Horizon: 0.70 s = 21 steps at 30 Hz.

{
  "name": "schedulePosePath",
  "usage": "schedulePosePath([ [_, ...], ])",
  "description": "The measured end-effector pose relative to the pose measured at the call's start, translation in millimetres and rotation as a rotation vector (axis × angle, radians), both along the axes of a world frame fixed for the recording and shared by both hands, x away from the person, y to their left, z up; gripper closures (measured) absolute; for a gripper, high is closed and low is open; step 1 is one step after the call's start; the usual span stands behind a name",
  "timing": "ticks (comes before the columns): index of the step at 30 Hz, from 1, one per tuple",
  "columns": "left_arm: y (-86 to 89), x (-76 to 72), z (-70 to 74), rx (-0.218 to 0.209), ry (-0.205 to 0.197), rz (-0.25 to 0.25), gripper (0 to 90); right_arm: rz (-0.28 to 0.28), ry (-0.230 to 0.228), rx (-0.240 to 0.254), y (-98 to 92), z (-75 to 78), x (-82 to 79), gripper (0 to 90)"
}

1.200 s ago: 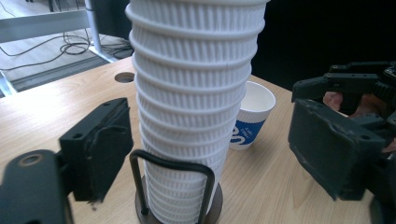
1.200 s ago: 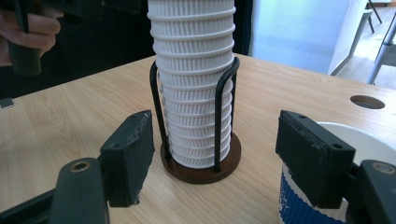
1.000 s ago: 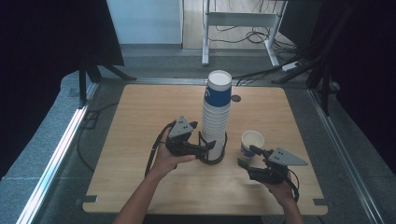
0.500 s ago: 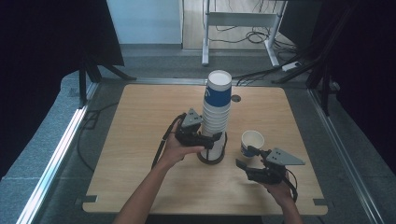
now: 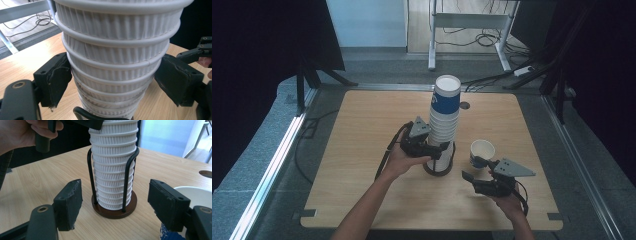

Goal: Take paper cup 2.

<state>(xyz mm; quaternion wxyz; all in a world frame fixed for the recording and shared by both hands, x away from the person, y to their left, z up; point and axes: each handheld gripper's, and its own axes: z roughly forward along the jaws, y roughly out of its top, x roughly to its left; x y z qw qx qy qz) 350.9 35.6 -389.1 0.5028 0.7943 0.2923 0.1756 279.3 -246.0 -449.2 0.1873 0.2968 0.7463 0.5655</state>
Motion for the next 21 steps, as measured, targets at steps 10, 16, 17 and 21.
schedulePosePath([
  [10,1.1,0.2,-0.5,-0.007,0.001,-0.011,15.8,0.024,-0.027,0.003,0.8,16.4,5.5,28.2],
  [16,1.2,0.2,-0.1,-0.001,0.001,-0.011,15.8,0.065,-0.049,0.033,-5.0,38.7,13.8,29.1],
  [17,1.2,0.1,0.0,-0.001,0.002,-0.011,15.8,0.071,-0.055,0.035,-5.8,42.2,14.9,29.1],
  [21,1.3,-0.4,0.2,-0.002,0.004,-0.010,15.8,0.095,-0.066,0.053,-8.5,60.5,20.2,29.2],
])
